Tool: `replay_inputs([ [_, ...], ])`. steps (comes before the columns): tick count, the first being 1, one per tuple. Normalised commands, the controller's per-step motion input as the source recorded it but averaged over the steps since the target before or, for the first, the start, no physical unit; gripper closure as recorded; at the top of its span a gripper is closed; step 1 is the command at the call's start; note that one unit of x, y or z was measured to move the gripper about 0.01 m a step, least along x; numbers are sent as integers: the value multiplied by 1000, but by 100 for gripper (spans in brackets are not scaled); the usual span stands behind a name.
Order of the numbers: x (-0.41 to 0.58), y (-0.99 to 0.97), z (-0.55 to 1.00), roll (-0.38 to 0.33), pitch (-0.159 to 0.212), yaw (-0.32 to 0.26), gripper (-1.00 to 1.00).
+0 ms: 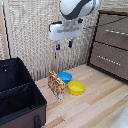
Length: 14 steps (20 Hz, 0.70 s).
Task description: Locate and clasp the grip of the topmost drawer. Steadily and circumspectly yank the drawer open. Discover and seize the nutrition bar using your clamp. Deposit the nutrition bar in the accessible drawer. Unclench the nutrition bar.
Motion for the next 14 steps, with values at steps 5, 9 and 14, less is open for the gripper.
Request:
replay_inputs([
  [5, -13, -57, 99, -315, 0, 175, -100],
  [9, -34, -83, 28, -329, -4, 175, -100],
  [14, 4, -18, 74, -335, -4, 158, -100],
])
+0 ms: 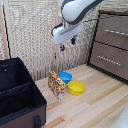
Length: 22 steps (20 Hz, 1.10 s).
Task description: Locate and clasp the grip of the topmost drawer. Steadily and circumspectly yank the drawer open. Discover and seize the nutrition bar using your clamp. Deposit the nutrition bar in the accessible drawer. Unclench the nutrition bar.
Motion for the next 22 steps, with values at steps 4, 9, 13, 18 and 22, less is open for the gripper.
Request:
replay_inputs([
  [4, 144, 0, 74, -357, 0, 110, -100],
  [9, 309, 0, 149, -344, 0, 77, -100],
  [13, 404, 7, 239, -327, 1, 55, -100],
  [18, 385, 202, 357, -317, 15, 18, -100],
  [22, 355, 324, 382, -316, 21, 0, -100],
])
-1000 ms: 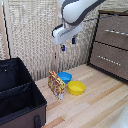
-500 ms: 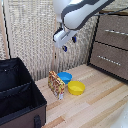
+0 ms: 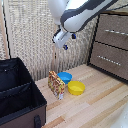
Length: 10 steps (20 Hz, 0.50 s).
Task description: Locate and clasp the grip of the topmost drawer. Steadily and circumspectly yank the drawer open. Discover and seize the nutrition bar using your clamp. Deposit the nutrition bar in the accessible drawer. Unclench the nutrition bar.
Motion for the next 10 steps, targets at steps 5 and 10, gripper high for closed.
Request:
replay_inputs([
  [5, 381, 328, 328, -333, 16, 0, -100],
  [10, 357, 275, 205, -369, 1, 0, -100],
])
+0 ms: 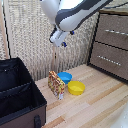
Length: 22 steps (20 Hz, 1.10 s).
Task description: Locate and clasp the grip of the topmost drawer. Steadily and circumspectly yank the drawer open. Discover and seize the nutrition bar using your clamp. Deposit the nutrition bar in the accessible drawer. Unclench the nutrition bar.
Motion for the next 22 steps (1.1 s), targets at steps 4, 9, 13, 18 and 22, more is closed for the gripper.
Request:
replay_inputs([
  [4, 132, 100, 179, -373, 0, -12, -100],
  [9, -179, -211, 203, -297, 0, -70, -100],
  [13, -361, -426, 135, -207, -14, -24, -100],
  [18, -151, -522, 18, -184, -45, 6, -100],
  [22, -14, -696, 0, -168, -49, 51, -100],
])
